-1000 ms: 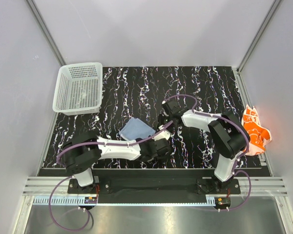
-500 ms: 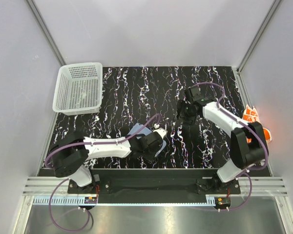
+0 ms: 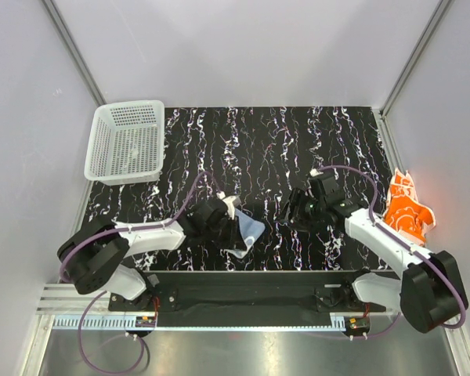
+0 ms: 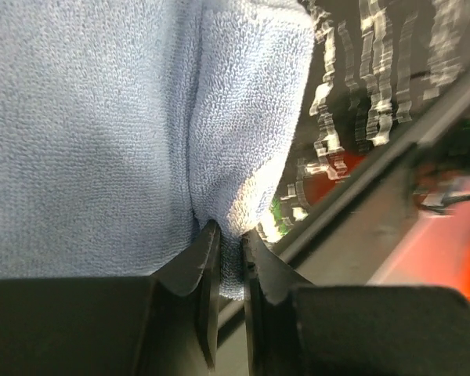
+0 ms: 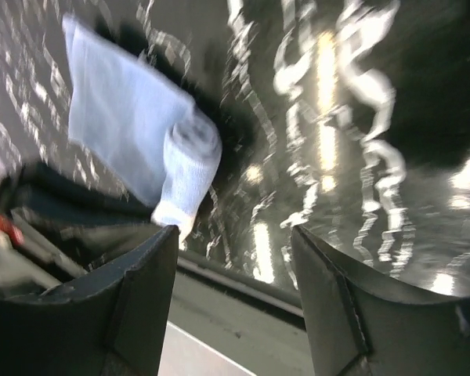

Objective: Roll the towels
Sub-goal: Roll the towel

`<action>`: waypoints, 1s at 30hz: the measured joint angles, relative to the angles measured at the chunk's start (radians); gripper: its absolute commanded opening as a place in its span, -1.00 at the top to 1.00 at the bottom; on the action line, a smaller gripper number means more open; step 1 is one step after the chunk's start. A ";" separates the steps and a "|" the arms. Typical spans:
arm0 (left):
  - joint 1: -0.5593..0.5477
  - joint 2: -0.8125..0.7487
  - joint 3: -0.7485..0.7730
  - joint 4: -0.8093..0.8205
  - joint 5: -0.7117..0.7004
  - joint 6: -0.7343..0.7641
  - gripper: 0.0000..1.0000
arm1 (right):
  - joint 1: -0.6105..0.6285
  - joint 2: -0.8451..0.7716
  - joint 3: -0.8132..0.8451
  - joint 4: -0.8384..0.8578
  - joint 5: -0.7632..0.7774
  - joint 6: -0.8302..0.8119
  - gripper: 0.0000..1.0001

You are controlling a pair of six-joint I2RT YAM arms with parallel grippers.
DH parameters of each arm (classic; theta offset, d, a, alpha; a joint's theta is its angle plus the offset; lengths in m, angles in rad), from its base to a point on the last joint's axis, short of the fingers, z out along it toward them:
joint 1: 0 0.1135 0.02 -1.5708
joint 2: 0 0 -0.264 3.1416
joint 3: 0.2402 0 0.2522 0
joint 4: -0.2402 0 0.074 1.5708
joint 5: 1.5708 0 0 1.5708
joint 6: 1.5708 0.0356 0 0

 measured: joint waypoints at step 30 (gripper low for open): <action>0.206 0.110 -0.221 0.627 0.375 -0.436 0.94 | 0.260 0.374 0.088 0.311 0.017 0.153 0.42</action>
